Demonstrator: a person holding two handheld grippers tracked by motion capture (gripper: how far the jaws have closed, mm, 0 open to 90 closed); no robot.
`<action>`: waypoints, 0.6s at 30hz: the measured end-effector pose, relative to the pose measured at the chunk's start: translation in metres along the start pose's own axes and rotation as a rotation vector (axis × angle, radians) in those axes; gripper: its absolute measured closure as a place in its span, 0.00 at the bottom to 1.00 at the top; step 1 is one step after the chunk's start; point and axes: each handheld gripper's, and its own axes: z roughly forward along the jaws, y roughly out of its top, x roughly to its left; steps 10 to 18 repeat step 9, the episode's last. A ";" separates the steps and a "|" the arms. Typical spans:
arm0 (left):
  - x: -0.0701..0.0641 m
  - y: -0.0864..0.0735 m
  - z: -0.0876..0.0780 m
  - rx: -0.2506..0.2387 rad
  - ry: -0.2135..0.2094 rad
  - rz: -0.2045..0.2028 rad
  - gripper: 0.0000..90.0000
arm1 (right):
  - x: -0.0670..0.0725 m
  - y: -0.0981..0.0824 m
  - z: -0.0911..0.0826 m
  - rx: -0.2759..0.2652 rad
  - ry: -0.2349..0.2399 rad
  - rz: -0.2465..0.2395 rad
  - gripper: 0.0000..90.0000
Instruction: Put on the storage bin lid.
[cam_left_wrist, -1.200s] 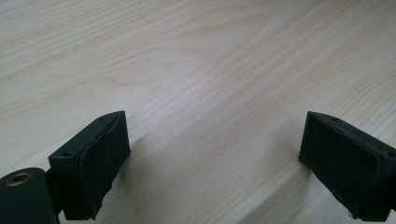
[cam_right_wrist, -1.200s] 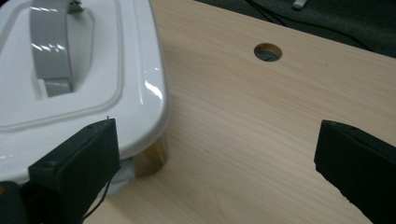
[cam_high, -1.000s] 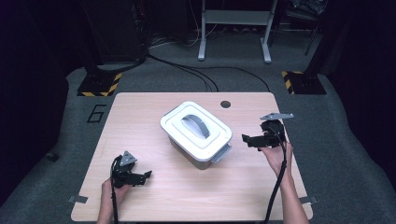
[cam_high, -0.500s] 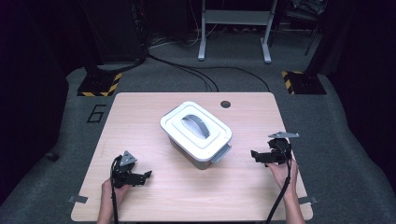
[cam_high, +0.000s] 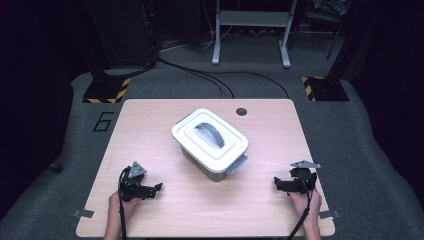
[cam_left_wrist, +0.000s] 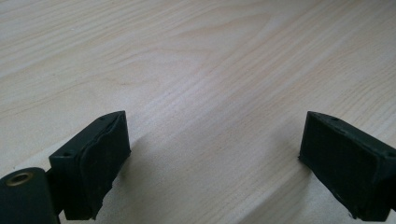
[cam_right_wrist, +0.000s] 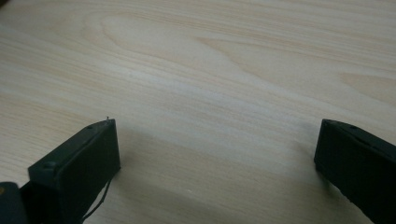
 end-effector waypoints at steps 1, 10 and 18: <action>0.000 0.000 0.000 0.002 -0.001 0.004 0.09 | 0.000 -0.001 0.000 -0.001 -0.011 -0.004 0.00; 0.000 0.000 0.000 0.001 0.000 0.001 0.09 | 0.000 -0.005 -0.001 -0.028 -0.016 -0.013 0.00; 0.000 0.000 0.000 0.001 0.000 0.001 0.09 | 0.000 -0.005 -0.001 -0.028 -0.016 -0.013 0.00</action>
